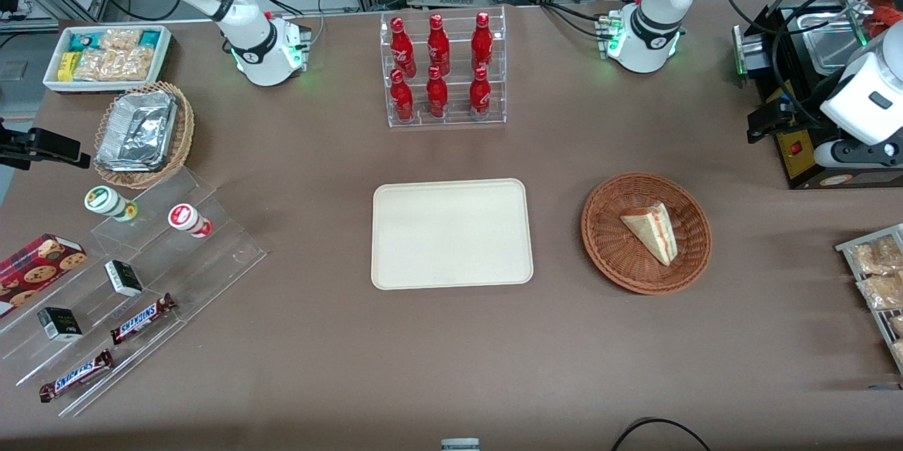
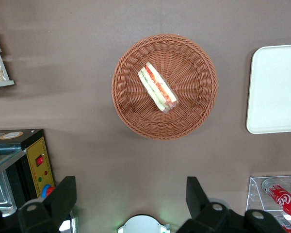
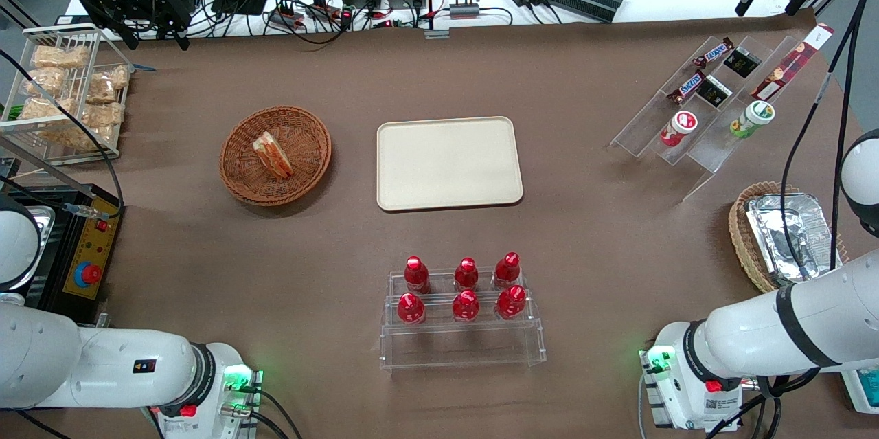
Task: Place sandwich from basket to tray
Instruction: 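Move the left gripper over the wrapped sandwich in the wicker basket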
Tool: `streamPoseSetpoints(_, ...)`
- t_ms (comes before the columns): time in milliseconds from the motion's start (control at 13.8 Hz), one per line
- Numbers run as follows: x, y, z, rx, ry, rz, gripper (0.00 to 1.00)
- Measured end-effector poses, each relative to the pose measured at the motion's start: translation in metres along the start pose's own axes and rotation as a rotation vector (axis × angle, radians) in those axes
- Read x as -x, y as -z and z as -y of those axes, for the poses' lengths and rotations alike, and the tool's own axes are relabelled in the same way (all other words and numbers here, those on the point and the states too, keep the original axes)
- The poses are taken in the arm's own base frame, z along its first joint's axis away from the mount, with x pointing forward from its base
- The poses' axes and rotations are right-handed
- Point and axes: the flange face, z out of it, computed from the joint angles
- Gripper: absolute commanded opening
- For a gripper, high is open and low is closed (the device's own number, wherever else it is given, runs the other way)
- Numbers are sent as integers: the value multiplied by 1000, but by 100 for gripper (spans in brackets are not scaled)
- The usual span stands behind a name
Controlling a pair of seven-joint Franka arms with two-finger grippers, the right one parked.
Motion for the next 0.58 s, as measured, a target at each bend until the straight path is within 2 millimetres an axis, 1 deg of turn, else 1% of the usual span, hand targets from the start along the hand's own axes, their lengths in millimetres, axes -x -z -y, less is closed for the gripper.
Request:
streamPoseSetpoints(290, -2, -2, 0, 1, 0, -3, 100)
streamPoseSetpoints(435, -9, -12, 0, 1, -1, 8, 100)
streamPoseSetpoints(580, -20, -28, -2, 1, -3, 27, 100)
